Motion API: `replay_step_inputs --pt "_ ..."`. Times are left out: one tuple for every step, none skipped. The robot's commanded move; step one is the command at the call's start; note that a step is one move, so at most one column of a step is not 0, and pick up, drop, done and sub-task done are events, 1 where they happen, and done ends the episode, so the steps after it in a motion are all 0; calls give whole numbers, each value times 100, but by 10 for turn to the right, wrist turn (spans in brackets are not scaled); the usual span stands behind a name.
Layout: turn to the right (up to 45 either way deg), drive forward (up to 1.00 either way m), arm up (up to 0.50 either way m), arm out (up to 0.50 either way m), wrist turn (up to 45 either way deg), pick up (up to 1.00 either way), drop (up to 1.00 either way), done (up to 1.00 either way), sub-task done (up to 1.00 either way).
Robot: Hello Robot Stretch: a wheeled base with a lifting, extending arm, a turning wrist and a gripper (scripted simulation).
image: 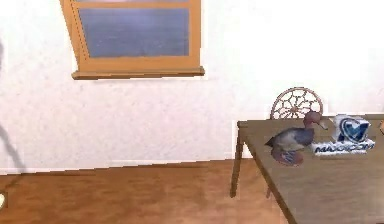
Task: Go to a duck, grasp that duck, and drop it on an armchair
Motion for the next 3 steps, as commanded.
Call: replay_step_inputs --pt "0 100 0 0 0 0 0 0 0" --pt "0 0 50 0 0 0 0 0 0" --pt "0 0 34 0 0 0 0 0 0"
